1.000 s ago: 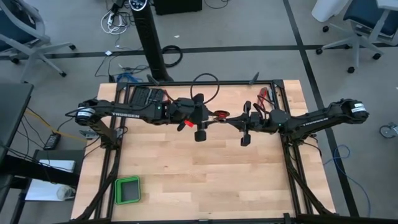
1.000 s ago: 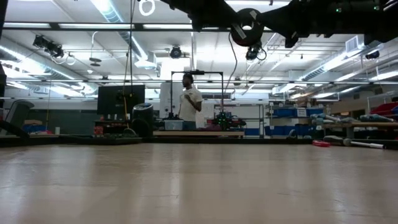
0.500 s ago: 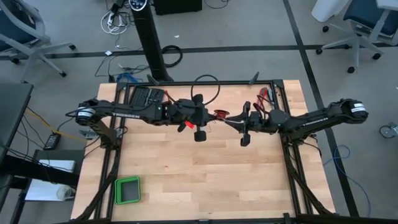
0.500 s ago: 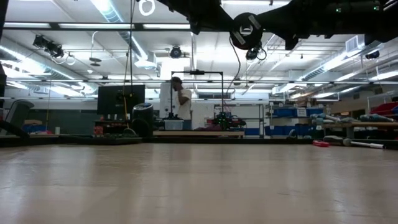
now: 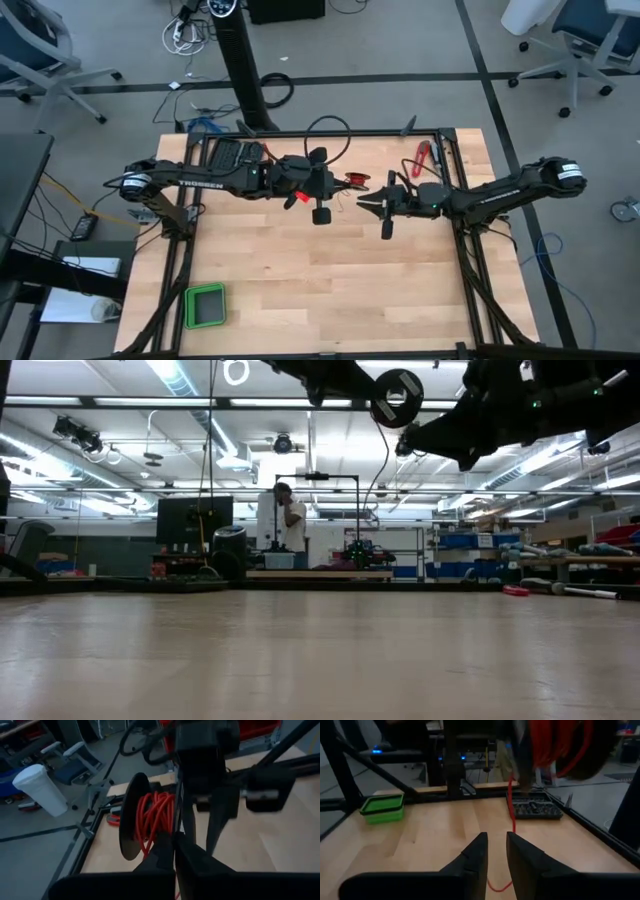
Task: Coil cords
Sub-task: Coil the red wire onto the black spool
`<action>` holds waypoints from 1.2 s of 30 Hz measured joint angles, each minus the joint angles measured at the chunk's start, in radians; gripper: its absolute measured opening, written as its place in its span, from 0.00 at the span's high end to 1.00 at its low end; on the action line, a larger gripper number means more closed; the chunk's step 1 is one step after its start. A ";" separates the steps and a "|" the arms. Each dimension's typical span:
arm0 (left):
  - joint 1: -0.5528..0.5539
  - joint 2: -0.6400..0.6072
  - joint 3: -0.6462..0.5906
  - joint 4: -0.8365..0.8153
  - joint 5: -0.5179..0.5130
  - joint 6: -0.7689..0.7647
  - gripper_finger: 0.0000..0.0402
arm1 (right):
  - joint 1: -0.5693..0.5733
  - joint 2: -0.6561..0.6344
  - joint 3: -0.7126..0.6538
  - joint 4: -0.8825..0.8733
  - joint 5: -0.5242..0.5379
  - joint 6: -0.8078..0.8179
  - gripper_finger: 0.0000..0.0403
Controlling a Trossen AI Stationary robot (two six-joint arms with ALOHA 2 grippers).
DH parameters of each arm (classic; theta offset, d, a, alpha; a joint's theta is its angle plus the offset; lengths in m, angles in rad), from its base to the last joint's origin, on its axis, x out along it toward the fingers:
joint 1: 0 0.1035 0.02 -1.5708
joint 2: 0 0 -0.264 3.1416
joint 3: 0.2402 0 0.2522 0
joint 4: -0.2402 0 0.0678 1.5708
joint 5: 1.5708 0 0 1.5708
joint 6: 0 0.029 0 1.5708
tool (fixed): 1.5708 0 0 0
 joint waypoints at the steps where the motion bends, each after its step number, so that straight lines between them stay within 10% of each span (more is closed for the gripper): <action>1: 0.000 0.000 0.000 0.007 0.003 -0.006 1.00 | 0.000 0.018 0.000 0.021 0.002 -0.009 0.83; 36: -0.003 0.000 0.000 0.104 0.047 -0.081 1.00 | -0.047 0.177 0.068 0.217 0.038 -0.199 0.83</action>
